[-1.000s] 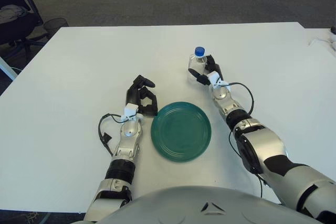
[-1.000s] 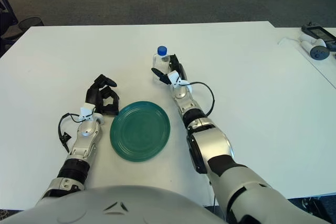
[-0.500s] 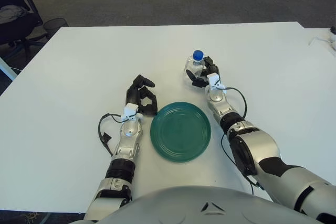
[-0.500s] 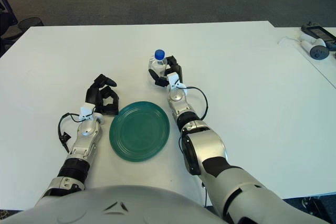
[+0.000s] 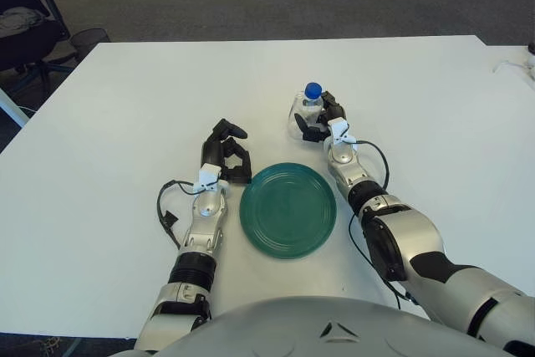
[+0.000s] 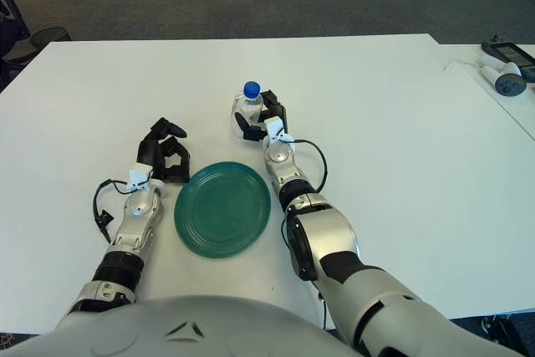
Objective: Put the bottle into the plate.
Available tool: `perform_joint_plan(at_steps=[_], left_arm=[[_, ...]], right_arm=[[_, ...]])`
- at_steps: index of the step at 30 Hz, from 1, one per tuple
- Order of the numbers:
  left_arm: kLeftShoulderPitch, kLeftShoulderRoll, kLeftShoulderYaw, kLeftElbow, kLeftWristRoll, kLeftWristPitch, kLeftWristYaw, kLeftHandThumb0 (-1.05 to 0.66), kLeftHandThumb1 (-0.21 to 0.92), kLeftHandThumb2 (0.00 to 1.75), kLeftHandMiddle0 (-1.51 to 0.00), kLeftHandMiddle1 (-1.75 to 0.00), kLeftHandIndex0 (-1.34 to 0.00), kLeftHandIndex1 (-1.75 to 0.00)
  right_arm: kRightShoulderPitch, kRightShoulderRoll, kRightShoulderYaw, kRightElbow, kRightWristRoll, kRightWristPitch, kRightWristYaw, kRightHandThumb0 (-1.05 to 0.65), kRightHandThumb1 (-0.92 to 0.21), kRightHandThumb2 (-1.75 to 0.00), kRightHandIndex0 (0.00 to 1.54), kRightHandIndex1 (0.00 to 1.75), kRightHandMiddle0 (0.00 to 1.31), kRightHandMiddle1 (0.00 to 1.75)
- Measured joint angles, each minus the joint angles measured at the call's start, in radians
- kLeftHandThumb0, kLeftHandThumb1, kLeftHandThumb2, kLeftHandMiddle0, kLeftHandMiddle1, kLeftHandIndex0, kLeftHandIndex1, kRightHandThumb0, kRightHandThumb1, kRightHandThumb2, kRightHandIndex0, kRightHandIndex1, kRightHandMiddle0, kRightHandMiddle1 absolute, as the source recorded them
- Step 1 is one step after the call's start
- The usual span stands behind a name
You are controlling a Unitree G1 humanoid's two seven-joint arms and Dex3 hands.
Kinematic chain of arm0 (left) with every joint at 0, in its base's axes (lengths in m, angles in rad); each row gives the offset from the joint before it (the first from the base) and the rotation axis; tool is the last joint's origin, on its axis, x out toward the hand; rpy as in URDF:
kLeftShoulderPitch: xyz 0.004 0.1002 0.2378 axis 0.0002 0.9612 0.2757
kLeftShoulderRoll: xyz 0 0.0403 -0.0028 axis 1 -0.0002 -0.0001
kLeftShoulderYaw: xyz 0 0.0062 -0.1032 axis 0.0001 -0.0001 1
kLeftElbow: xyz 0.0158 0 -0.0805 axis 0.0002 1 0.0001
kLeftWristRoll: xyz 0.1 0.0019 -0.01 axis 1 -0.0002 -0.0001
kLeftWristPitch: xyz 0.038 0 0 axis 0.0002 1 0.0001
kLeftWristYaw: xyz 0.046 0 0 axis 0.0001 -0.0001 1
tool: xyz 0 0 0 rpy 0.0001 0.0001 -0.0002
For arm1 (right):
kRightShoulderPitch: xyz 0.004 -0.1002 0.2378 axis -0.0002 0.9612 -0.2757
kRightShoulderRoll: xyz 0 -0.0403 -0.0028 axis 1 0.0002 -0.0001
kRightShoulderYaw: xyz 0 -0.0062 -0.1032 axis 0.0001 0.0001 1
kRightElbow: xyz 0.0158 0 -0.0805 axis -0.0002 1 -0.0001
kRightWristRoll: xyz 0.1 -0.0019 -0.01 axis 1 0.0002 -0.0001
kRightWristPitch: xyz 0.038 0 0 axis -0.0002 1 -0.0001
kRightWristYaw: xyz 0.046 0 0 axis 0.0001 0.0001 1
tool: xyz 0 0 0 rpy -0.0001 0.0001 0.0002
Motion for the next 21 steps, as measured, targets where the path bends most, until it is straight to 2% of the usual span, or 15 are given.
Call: perform_joint_plan(at_steps=[13, 17, 21], left_arm=[[-0.009, -0.004, 0.0, 0.0, 0.002, 0.018, 0.01, 0.0, -0.09, 1.75, -0.93, -1.65, -0.71, -1.75], [-0.009, -0.004, -0.001, 0.001, 0.004, 0.016, 0.012, 0.0, -0.1, 1.75, -0.93, -1.65, -0.71, -1.75], [-0.01, -0.004, -0.001, 0.001, 0.004, 0.012, 0.012, 0.0, -0.1, 1.75, -0.94, -1.64, -0.71, -1.75]], right_arm=[[0.005, -0.021, -0.006, -0.035, 0.006, -0.017, 0.036, -0.06, -0.31, -1.24, 1.26, 1.75, 1.05, 1.75], [0.01, -0.044, -0.004, -0.107, 0.006, -0.024, 0.057, -0.06, -0.32, -1.24, 1.25, 1.75, 1.05, 1.75], [0.029, -0.06, 0.006, -0.252, 0.003, -0.014, 0.076, -0.06, -0.32, -1.24, 1.24, 1.75, 1.04, 1.75]])
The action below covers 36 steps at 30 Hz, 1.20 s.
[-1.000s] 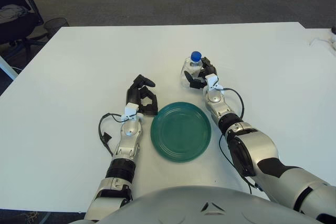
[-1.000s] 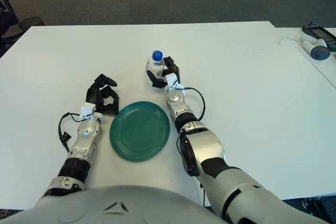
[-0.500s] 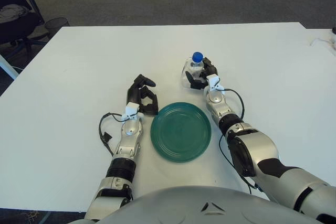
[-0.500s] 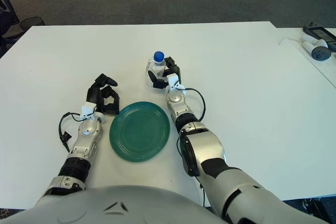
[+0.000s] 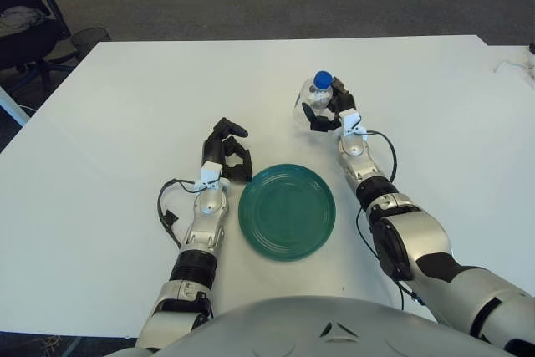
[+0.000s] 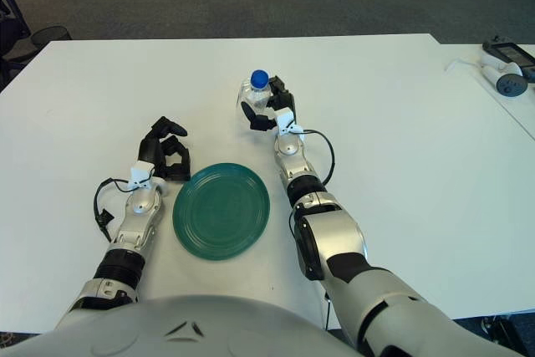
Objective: Put the bottle into the plate.
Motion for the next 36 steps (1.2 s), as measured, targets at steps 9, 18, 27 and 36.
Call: perform_joint_plan(at_steps=[9, 18, 27, 36], left_arm=[[-0.001, 0.0, -0.002, 0.0, 0.0, -0.005, 0.0, 0.0, -0.1, 1.75, -0.93, -1.64, -0.71, -1.75], [-0.001, -0.001, -0.007, -0.001, 0.001, -0.002, 0.004, 0.0, -0.09, 1.75, -0.92, -1.65, -0.71, -1.75], [-0.002, 0.002, -0.011, 0.007, 0.004, -0.006, 0.014, 0.0, -0.1, 1.75, -0.93, -1.64, -0.71, -1.75], [-0.008, 0.004, -0.017, 0.011, 0.023, 0.004, 0.027, 0.0, -0.09, 1.75, -0.93, -1.65, -0.71, -1.75]], right_arm=[[0.093, -0.019, 0.046, -0.37, -0.042, 0.054, 0.027, -0.07, -0.32, -1.23, 1.24, 1.75, 1.03, 1.75], [0.273, -0.024, 0.121, -0.73, -0.057, 0.115, 0.124, -0.07, -0.34, -1.19, 1.27, 1.75, 1.01, 1.75], [0.454, -0.059, 0.213, -1.065, -0.082, 0.157, 0.238, -0.09, -0.39, -1.16, 1.23, 1.75, 0.96, 1.75], [0.495, -0.135, 0.271, -1.156, 0.002, 0.147, 0.425, -0.11, -0.44, -1.1, 1.16, 1.75, 0.88, 1.75]])
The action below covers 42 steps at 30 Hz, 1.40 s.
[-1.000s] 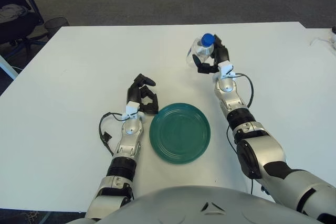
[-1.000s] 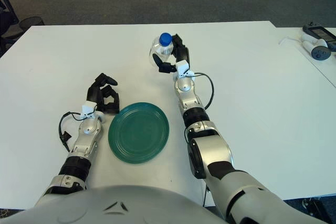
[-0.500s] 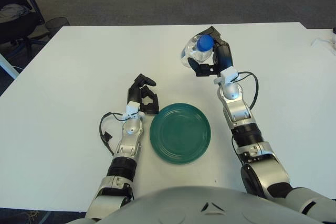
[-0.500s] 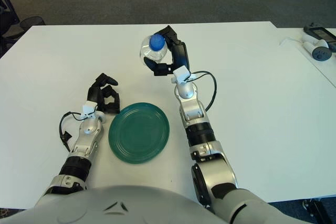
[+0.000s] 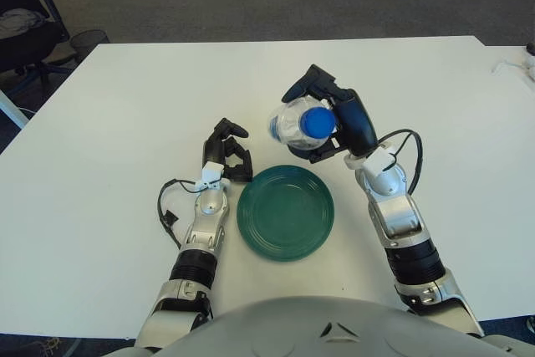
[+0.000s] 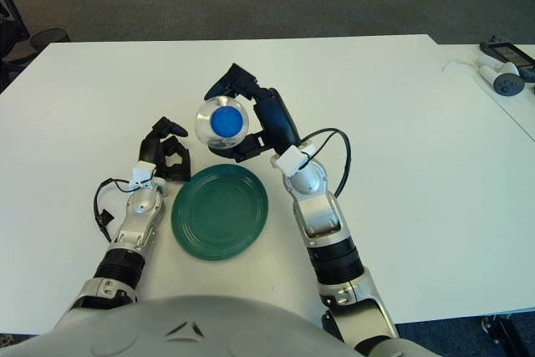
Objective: Put the bottle into the plate.
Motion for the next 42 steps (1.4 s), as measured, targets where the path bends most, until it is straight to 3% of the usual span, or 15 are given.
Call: perform_joint_plan(at_steps=[3, 9, 15, 31, 42], left_arm=[[-0.001, -0.002, -0.001, -0.001, 0.0, 0.002, 0.003, 0.0, -0.09, 1.75, -0.94, -1.65, -0.71, -1.75], [-0.005, -0.002, 0.0, 0.003, 0.0, 0.002, 0.01, 0.0, -0.09, 1.75, -0.93, -1.65, -0.71, -1.75], [-0.008, -0.002, -0.001, 0.011, 0.0, 0.001, 0.012, 0.0, -0.09, 1.75, -0.93, -1.65, -0.71, -1.75], [-0.021, -0.002, -0.001, 0.024, -0.001, 0.001, 0.011, 0.0, -0.09, 1.75, -0.93, -1.66, -0.71, -1.75], [-0.026, -0.002, -0.002, 0.026, 0.003, 0.004, 0.015, 0.0, -0.09, 1.75, -0.93, -1.65, -0.71, -1.75]], right_arm=[[0.005, -0.026, 0.008, 0.001, 0.033, -0.003, 0.056, -0.11, -0.44, -1.09, 1.14, 1.75, 0.85, 1.75], [0.037, -0.066, 0.036, 0.062, 0.052, -0.123, 0.126, -0.1, -0.44, -1.08, 1.12, 1.75, 0.83, 1.75], [0.042, -0.091, 0.041, 0.099, 0.041, -0.17, 0.155, -0.07, -0.43, -1.09, 1.07, 1.75, 0.81, 1.75], [0.03, -0.153, 0.038, 0.104, -0.161, -0.195, 0.153, -0.09, -0.41, -1.11, 1.06, 1.75, 0.79, 1.75], [0.023, -0.165, 0.038, 0.128, -0.243, -0.216, 0.119, -0.08, -0.4, -1.11, 1.06, 1.75, 0.8, 1.75]])
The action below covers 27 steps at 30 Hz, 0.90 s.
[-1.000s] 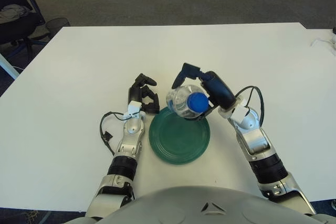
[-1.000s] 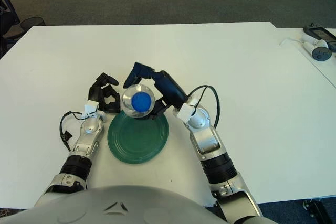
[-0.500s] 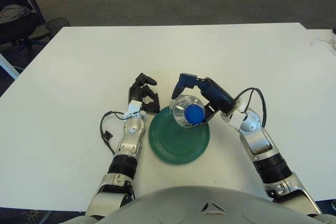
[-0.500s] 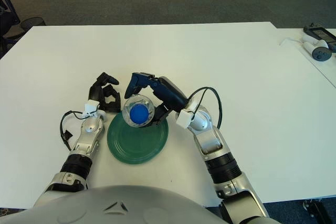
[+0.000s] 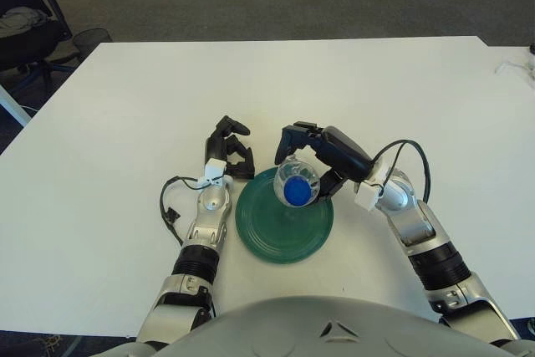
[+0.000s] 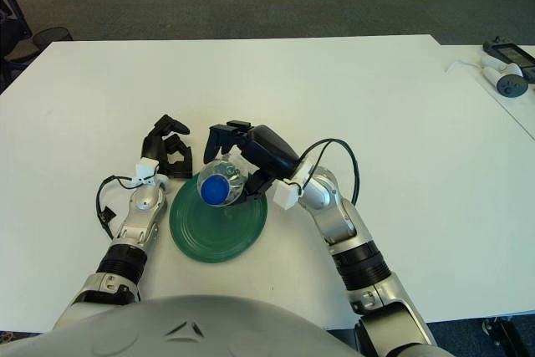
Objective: Put the bottle into the plate.
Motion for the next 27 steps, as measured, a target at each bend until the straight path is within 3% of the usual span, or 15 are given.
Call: perform_joint_plan(at_steps=[11, 13, 15, 18, 20, 25, 27], left_arm=[[-0.01, 0.001, -0.001, 0.008, 0.004, 0.003, 0.004, 0.0, -0.09, 1.75, -0.93, -1.66, -0.7, -1.75], [-0.01, 0.002, -0.001, 0.008, 0.005, 0.004, 0.004, 0.0, -0.09, 1.75, -0.93, -1.66, -0.7, -1.75], [-0.011, 0.002, -0.001, 0.008, 0.004, 0.007, 0.003, 0.0, -0.09, 1.74, -0.93, -1.65, -0.7, -1.75], [-0.012, 0.001, 0.0, 0.007, -0.005, 0.01, -0.005, 0.0, -0.09, 1.74, -0.93, -1.65, -0.7, -1.75], [-0.013, 0.001, 0.001, 0.008, -0.01, 0.008, -0.014, 0.0, -0.09, 1.74, -0.93, -1.65, -0.7, -1.75], [-0.015, 0.001, 0.006, 0.016, -0.028, -0.002, -0.026, 0.0, -0.08, 1.73, -0.93, -1.64, -0.7, -1.75], [-0.017, 0.001, 0.006, 0.022, -0.029, -0.005, -0.026, 0.0, -0.08, 1.73, -0.93, -1.64, -0.7, -1.75]], right_arm=[[-0.047, -0.032, 0.004, 0.056, -0.152, -0.074, -0.087, -0.1, -0.41, -1.12, 1.06, 1.75, 0.79, 1.75], [-0.059, -0.039, 0.008, 0.079, -0.176, -0.1, -0.111, -0.19, -0.44, -1.1, 1.01, 1.75, 0.72, 1.75], [-0.073, -0.042, 0.013, 0.106, -0.196, -0.128, -0.135, -0.33, -0.46, -1.11, 0.93, 1.75, 0.58, 1.75], [-0.087, -0.049, 0.026, 0.138, -0.213, -0.163, -0.155, -0.38, -0.51, -1.05, 0.78, 1.75, 0.48, 1.75], [-0.097, -0.056, 0.035, 0.153, -0.222, -0.181, -0.158, -0.39, -0.54, -1.02, 0.72, 1.75, 0.45, 1.75], [-0.12, -0.082, 0.052, 0.17, -0.228, -0.217, -0.15, -0.38, -0.72, -0.74, 0.32, 1.75, 0.37, 1.69], [-0.133, -0.099, 0.059, 0.174, -0.232, -0.231, -0.145, -0.38, -0.75, -0.7, 0.26, 1.75, 0.35, 1.68]])
